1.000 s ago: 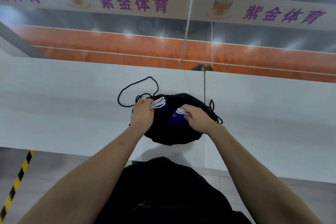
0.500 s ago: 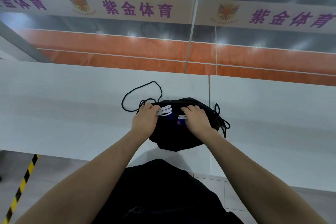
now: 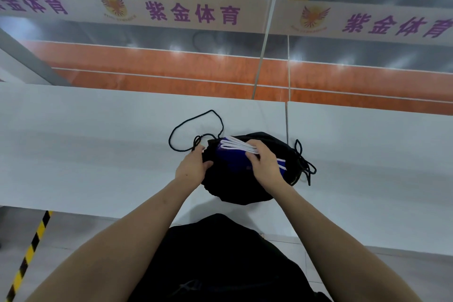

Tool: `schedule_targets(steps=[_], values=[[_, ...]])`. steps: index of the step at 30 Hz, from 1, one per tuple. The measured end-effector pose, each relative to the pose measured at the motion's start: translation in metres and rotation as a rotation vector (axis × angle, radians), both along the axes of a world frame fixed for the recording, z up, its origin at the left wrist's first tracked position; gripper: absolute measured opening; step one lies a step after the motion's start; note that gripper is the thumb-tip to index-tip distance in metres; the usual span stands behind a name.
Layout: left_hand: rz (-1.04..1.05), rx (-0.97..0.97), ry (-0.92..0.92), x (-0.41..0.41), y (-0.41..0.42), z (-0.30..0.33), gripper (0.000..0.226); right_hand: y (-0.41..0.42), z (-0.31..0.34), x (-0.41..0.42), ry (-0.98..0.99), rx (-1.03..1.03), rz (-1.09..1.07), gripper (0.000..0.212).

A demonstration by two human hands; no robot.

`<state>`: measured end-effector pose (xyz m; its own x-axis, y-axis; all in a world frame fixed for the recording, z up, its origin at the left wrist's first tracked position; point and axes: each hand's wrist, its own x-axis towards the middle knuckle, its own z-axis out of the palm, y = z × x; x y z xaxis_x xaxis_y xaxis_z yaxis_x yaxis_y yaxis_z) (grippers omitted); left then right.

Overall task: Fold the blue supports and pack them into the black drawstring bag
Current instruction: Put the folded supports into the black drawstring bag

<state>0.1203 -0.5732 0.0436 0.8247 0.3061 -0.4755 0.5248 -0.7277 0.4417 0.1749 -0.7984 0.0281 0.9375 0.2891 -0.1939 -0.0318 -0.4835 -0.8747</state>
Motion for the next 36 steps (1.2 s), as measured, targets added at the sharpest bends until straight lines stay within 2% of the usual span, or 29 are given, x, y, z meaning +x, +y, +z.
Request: schedule_targets(steps=[3,11,15,21,25,27,31,34,36], values=[[0.018,-0.009,-0.014,-0.001,0.000,-0.002,0.022,-0.010,0.003,-0.004,0.109,0.090,-0.064,0.024],[0.172,-0.099,-0.330,-0.002,-0.017,0.020,0.021,-0.001,0.000,-0.012,0.093,-0.022,0.058,0.022],[0.166,-0.155,-0.369,-0.002,-0.020,0.028,0.023,0.012,-0.010,-0.007,0.044,-0.162,0.128,0.020],[0.120,-0.155,-0.369,-0.008,-0.020,0.030,0.021,0.030,-0.032,0.007,0.039,-0.404,0.251,0.036],[0.093,-0.144,-0.365,-0.008,-0.017,0.031,0.019,0.034,-0.032,0.014,0.053,-0.520,0.335,0.057],[0.049,-0.114,-0.360,-0.009,-0.016,0.030,0.019,0.027,-0.024,0.007,0.010,-0.413,0.279,0.056],[0.015,-0.061,-0.333,-0.013,-0.014,0.026,0.020,-0.013,-0.005,-0.009,-0.136,-0.206,0.083,0.038],[0.007,-0.048,-0.257,-0.016,-0.012,0.020,0.025,-0.056,0.007,-0.009,-0.250,-0.205,-0.099,0.029],[-0.036,-0.031,-0.210,-0.017,-0.012,0.017,0.030,-0.082,0.011,-0.005,-0.209,-0.262,-0.219,0.028]])
